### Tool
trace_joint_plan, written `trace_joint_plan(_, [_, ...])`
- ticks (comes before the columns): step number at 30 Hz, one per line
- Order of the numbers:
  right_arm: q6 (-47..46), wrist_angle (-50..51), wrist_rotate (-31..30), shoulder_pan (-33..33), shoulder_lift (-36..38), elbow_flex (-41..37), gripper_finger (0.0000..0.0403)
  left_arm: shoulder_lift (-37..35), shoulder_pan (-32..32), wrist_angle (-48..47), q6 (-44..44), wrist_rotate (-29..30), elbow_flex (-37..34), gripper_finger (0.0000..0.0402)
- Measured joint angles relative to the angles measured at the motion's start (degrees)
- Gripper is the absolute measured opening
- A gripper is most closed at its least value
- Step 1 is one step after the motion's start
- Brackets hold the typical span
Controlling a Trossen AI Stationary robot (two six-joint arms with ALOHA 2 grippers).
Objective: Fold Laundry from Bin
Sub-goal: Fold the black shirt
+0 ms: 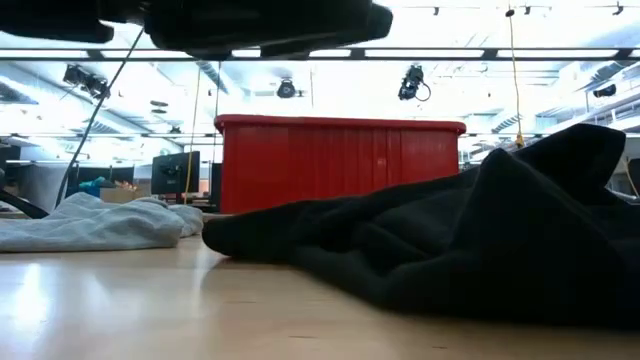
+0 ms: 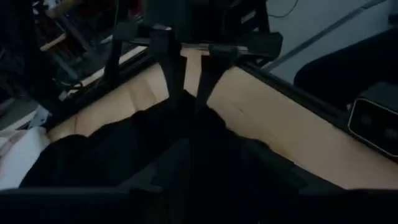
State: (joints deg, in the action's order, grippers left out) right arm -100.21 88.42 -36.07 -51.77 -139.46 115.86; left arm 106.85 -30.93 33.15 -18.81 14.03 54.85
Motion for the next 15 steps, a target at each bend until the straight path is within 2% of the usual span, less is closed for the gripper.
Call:
trace_joint_plan(5, [-0.2,1.6,-0.9,0.1,0.0,0.4,0.0129,0.3,2.9,-2.1,3.4,-3.1,0.0,0.015])
trace_joint_plan(8, [1.2,1.5,-5.2,0.4,0.0,0.2,0.0129,2.6,3.9,-0.7,4.7,-5.3,0.0,0.015])
trace_joint_plan(15, [6.3,1.6,-7.4,1.5,0.0,0.2,0.0129,10.5,3.7,8.4,2.4,-6.4,0.0,0.015])
